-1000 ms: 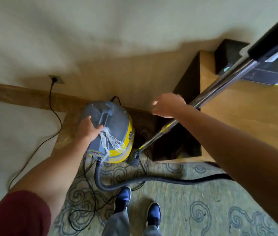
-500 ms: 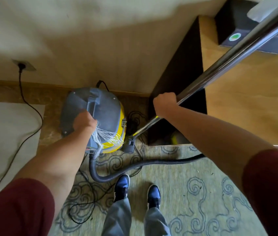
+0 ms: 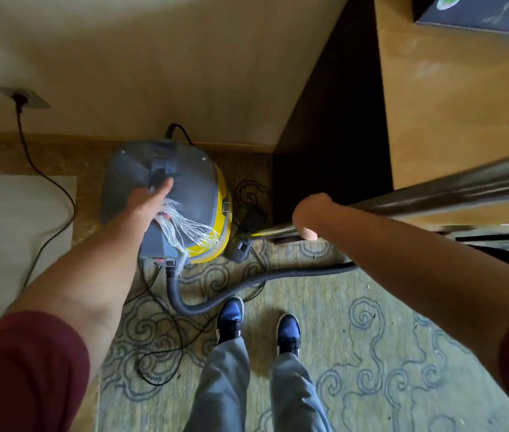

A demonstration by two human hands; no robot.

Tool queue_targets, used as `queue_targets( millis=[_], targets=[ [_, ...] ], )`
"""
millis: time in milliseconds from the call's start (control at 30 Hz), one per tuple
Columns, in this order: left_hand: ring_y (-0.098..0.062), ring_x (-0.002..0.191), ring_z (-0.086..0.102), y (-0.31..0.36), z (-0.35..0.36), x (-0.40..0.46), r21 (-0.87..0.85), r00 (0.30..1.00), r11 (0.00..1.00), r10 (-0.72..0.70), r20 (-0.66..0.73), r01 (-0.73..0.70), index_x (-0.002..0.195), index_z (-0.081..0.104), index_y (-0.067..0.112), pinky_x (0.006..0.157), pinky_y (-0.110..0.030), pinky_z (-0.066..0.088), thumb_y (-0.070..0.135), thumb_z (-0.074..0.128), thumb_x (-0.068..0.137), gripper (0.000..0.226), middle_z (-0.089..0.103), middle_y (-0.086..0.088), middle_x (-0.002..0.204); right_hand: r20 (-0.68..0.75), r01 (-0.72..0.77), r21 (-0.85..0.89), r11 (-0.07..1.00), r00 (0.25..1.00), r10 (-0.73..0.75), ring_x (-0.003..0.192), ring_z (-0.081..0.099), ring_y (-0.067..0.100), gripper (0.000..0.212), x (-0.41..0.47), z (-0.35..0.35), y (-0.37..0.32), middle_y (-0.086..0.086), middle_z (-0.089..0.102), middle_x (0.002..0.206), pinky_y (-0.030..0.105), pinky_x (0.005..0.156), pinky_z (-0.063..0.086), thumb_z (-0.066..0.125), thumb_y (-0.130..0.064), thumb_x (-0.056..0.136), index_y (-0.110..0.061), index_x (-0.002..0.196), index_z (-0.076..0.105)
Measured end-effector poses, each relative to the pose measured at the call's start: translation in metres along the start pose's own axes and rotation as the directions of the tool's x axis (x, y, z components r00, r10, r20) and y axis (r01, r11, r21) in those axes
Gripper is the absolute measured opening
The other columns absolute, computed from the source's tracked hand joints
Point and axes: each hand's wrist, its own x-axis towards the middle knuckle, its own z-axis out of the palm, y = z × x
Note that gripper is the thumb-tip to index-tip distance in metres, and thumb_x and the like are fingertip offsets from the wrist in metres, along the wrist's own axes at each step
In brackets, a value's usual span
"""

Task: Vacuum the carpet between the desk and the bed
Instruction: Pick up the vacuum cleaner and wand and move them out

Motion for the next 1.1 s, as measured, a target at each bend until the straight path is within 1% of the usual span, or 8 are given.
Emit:
queue_targets(
  millis=[67,133,367,500,633,833,1000,1100],
  targets=[
    [-0.037,0.08,0.075,-0.002,0.001,-0.009,0.054,0.994,0.998,-0.035,-0.105,0.041,0.115,0.061,0.004,0.075,-0.048,0.063,0.081,0.051,0.08,0.086,0.065,-0.014,0.108,0.035,0.008,0.049,0.999,0.999,-0.01,0.102,0.059,0.031,0.014,-0.015,0.008,-0.006,0.0,0.049,0.086,0.042,0.073,0.046,0.067,-0.02,0.088,-0.02,0.102,0.066],
    [-0.039,0.078,0.074,-0.014,0.007,-0.021,0.046,0.991,0.998,-0.046,-0.129,0.052,0.108,0.061,0.002,0.066,-0.046,0.063,0.08,0.046,0.083,0.083,0.065,-0.014,0.104,0.082,-0.012,0.114,0.993,0.997,0.003,0.09,0.054,0.028,0.007,-0.03,0.021,-0.011,-0.002,0.046,0.076,0.042,0.073,0.047,0.064,-0.021,0.089,-0.019,0.086,0.058],
    [-0.014,0.023,0.053,-0.056,0.012,-0.062,0.118,0.974,0.993,-0.001,-0.228,0.029,0.085,0.059,-0.001,0.033,-0.023,0.043,0.076,0.046,0.088,0.078,0.066,-0.014,0.074,0.109,-0.07,0.193,0.979,0.993,0.05,0.083,0.054,0.026,0.014,-0.084,0.063,0.0,-0.002,0.047,0.077,0.04,0.073,0.048,0.061,-0.021,0.088,-0.019,0.078,0.052],
    [-0.02,0.032,0.059,-0.08,0.01,-0.09,0.103,0.974,0.993,-0.03,-0.227,0.054,0.093,0.06,-0.002,0.026,-0.019,0.039,0.076,0.048,0.087,0.079,0.066,-0.013,0.071,0.117,-0.091,0.255,0.963,0.991,0.062,0.094,0.057,0.026,0.02,-0.11,0.094,0.009,-0.001,0.057,0.102,0.039,0.074,0.045,0.059,-0.025,0.091,-0.021,0.11,0.059],
    [-0.024,0.043,0.064,-0.089,0.006,-0.125,0.119,0.979,0.991,-0.037,-0.2,0.062,0.098,0.06,-0.001,0.024,-0.018,0.038,0.077,0.045,0.087,0.08,0.068,-0.016,0.082,0.128,-0.109,0.361,0.926,0.99,0.066,0.057,0.048,0.016,0.016,-0.147,0.124,0.016,-0.001,0.045,0.078,0.034,0.06,0.051,0.059,-0.03,0.097,-0.021,0.107,0.051],
    [-0.022,0.037,0.061,-0.078,0.001,-0.168,0.06,0.964,0.997,-0.02,-0.265,0.038,0.096,0.057,0.003,0.025,-0.021,0.042,0.073,0.051,0.087,0.071,0.066,-0.011,0.084,0.109,-0.112,0.431,0.895,0.991,0.072,0.055,0.042,0.01,0.053,-0.202,0.159,0.029,0.004,0.056,0.112,0.023,0.051,0.041,0.056,-0.034,0.102,-0.01,0.148,0.044],
    [-0.019,0.026,0.058,-0.091,0.004,-0.214,0.059,0.959,0.998,0.027,-0.282,-0.011,0.085,0.058,0.004,0.029,-0.021,0.044,0.073,0.049,0.088,0.07,0.064,-0.009,0.064,0.161,-0.153,0.546,0.824,0.984,0.076,0.062,0.065,0.02,0.052,-0.235,0.183,0.046,0.012,0.061,0.086,0.027,0.051,0.056,0.062,-0.037,0.097,-0.005,0.135,0.047],
    [-0.02,0.029,0.059,-0.099,0.009,-0.247,0.091,0.962,0.995,0.071,-0.265,-0.048,0.078,0.058,0.006,0.031,-0.021,0.044,0.072,0.05,0.089,0.067,0.065,-0.01,0.068,0.2,-0.21,0.574,0.791,0.973,0.114,0.06,0.063,0.021,0.041,-0.253,0.205,0.056,0.011,0.059,0.083,0.026,0.052,0.054,0.065,-0.041,0.095,-0.005,0.098,0.046]
  ],
)
